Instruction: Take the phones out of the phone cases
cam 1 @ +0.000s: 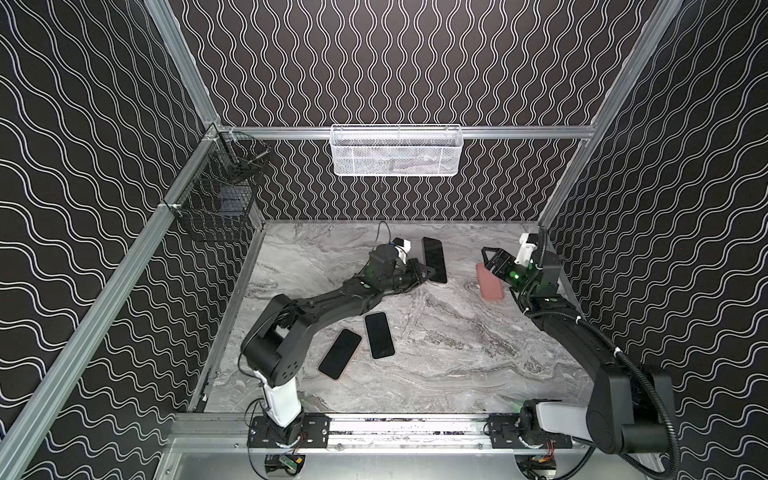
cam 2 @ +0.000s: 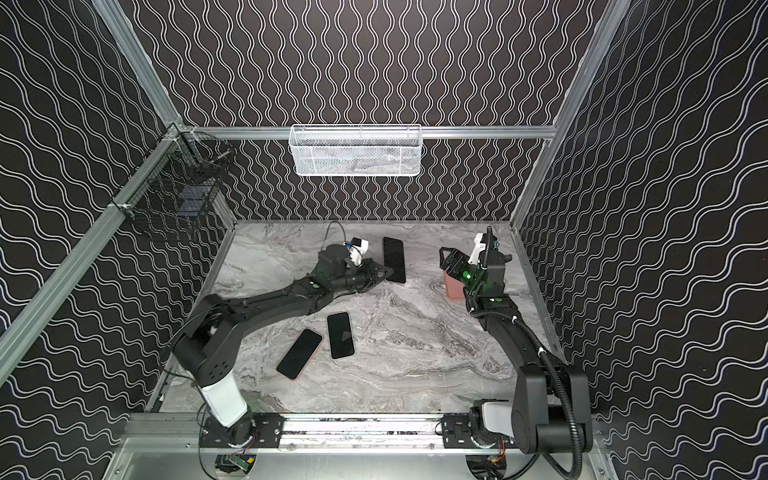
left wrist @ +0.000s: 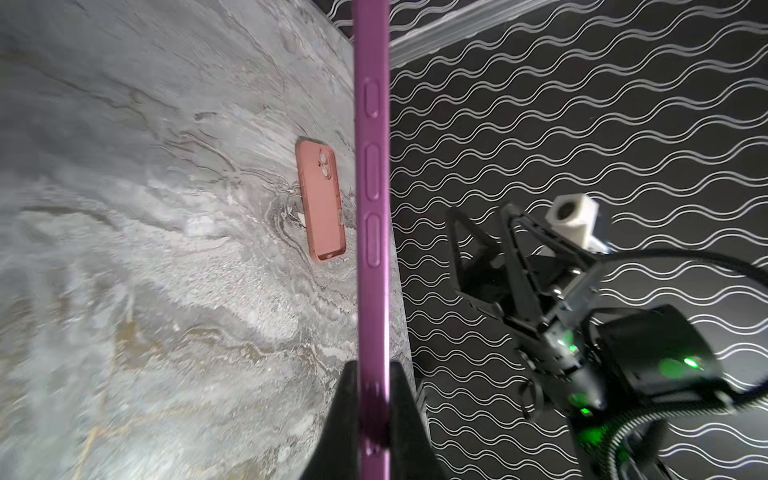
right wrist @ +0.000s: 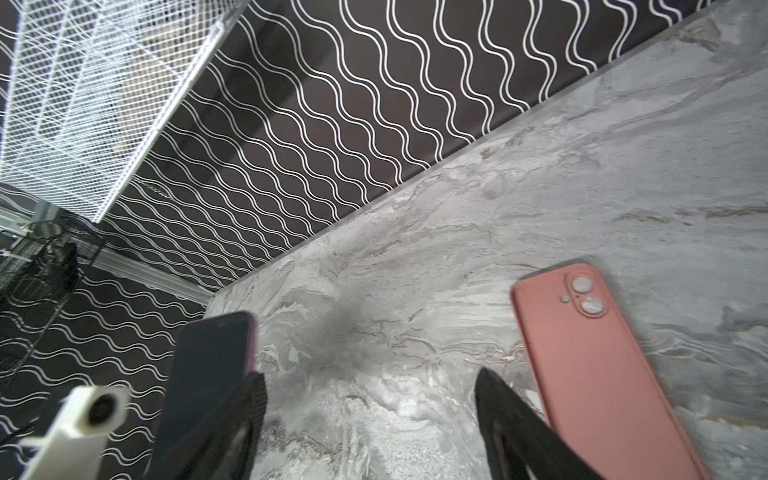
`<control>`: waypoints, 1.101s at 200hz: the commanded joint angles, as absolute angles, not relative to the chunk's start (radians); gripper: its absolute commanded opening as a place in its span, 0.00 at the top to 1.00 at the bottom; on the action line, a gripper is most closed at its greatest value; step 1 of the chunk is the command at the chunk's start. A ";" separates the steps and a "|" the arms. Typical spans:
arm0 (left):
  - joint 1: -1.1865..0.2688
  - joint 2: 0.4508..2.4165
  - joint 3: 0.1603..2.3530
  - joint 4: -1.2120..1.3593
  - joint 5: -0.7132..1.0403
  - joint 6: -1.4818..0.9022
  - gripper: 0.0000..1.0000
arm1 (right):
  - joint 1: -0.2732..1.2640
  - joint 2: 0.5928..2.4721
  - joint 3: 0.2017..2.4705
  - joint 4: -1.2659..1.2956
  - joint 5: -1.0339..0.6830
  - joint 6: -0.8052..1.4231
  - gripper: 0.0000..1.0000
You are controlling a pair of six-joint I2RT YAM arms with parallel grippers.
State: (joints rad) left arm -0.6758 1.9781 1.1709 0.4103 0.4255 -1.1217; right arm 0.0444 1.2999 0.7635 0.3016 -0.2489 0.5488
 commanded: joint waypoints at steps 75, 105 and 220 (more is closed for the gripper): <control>-0.767 2.307 1.398 0.621 0.381 -1.180 1.00 | 0.058 1.219 0.786 0.326 -0.249 0.532 0.18; -0.775 2.384 1.492 0.578 0.385 -1.155 1.00 | 0.058 1.194 0.777 0.321 -0.251 0.528 0.18; -0.788 2.521 1.607 0.449 0.371 -1.120 1.00 | 0.057 1.033 0.717 0.218 -0.223 0.540 0.17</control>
